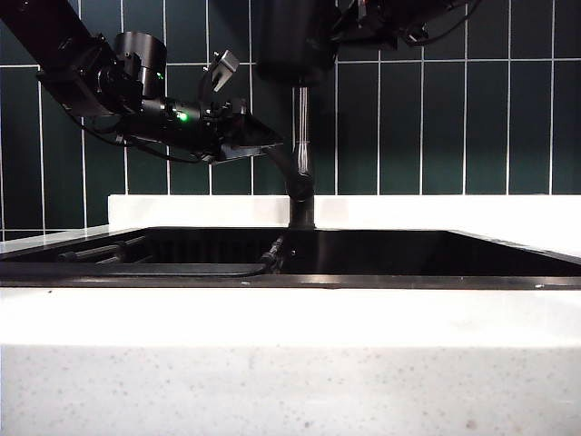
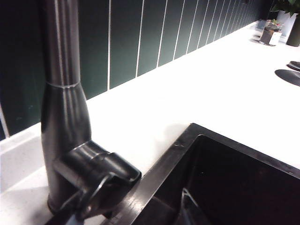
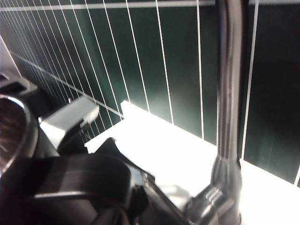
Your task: Pick up the mug next to the sink, go to the faucet to get some water, pour the water into the sink, and finally put the mug back to its place.
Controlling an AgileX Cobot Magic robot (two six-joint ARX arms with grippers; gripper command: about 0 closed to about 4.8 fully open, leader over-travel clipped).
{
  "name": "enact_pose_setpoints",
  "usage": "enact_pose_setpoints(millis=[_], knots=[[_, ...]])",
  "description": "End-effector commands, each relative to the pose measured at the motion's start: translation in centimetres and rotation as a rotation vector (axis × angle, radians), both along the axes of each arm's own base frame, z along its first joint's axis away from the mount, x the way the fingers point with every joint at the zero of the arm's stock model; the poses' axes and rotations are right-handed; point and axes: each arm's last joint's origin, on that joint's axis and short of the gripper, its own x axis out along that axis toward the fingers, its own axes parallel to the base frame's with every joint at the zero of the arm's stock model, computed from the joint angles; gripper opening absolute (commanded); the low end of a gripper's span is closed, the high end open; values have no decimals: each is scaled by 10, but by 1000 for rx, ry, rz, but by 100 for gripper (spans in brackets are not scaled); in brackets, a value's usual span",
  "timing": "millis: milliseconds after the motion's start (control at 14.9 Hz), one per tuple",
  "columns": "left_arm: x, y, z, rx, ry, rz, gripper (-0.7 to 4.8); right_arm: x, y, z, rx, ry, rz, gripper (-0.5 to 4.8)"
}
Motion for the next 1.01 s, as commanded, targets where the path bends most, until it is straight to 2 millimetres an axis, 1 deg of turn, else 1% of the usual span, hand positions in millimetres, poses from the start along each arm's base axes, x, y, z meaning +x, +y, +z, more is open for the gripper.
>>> enact_pose_setpoints(millis=[67,201,470,1007], knots=[[1,-1,6,2,-41,66,250,-2,0,8,1,-40,3,21],[2,-1,6,5,-46,110,250,-2,0,6,-11,-25,3,21],[2,-1,7,4,-48,110,250,-2,0,5,-14,-26,4,21],[-1,-3,7,-15,-37,-36,246,-2,0,4,-29,-19,5,21]])
